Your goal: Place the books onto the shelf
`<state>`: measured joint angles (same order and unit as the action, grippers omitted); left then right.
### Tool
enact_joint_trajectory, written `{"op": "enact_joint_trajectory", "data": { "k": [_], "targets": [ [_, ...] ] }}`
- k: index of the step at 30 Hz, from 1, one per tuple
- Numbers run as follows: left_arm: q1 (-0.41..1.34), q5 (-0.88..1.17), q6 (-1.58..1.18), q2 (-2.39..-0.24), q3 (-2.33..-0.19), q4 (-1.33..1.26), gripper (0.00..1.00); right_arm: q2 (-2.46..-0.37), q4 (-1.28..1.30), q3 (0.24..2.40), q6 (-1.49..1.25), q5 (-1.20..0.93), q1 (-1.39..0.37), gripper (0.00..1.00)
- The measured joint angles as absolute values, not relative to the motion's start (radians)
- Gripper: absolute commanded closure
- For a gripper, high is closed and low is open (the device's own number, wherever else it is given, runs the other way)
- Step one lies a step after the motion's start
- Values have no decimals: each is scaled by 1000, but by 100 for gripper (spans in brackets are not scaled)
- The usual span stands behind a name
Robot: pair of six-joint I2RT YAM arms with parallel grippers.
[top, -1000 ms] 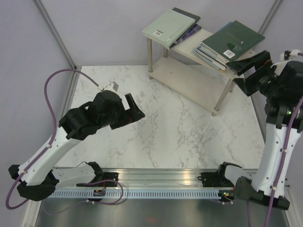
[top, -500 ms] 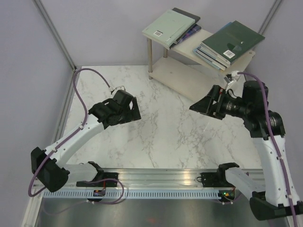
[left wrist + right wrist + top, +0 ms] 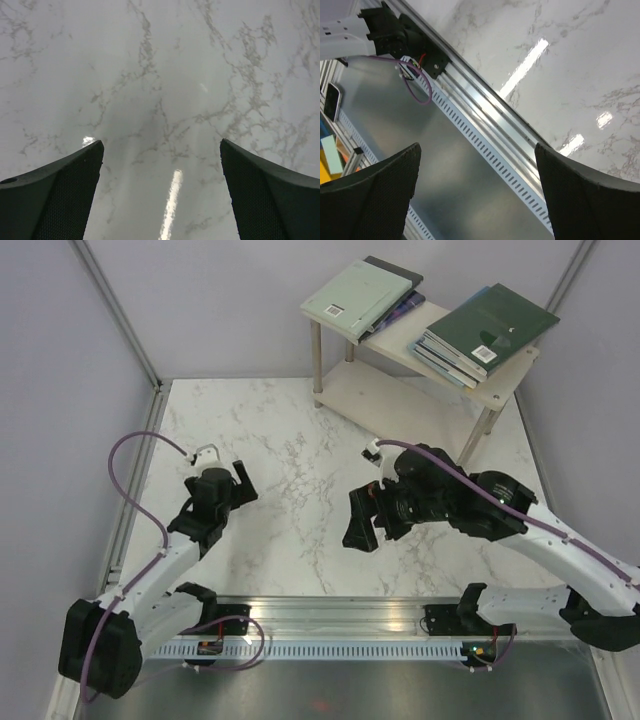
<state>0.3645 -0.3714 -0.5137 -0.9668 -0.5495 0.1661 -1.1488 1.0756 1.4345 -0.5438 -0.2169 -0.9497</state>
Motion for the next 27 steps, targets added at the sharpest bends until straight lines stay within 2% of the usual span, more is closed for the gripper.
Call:
{"op": "enact_joint_trajectory", "data": {
  "k": [5,9,14,20,25,27],
  "targets": [
    [263,-396,-406,-967,-388,-47,0,-1036,975,1408,-585,-48,-1042,2],
    [203,-389,-283,-1085,-385,-228,0,-952,928,1339,-601,1,-1044,2],
    [139,-344,-166,-1275,-406,-403,0,-991,871,1299,-582,9,-1045,2],
    [15,-197,-151,-1378,-403,-574,0,-1048,809,1290,-513,41,-1045,2],
    [13,-52,-114,-1421,-397,-675,3,-1077,755,1269,-459,6,-1045,2],
    [13,-2,-99,-1415,-346,-780,13,-1094,735,1257,-452,-4,-1045,2]
  ]
}}
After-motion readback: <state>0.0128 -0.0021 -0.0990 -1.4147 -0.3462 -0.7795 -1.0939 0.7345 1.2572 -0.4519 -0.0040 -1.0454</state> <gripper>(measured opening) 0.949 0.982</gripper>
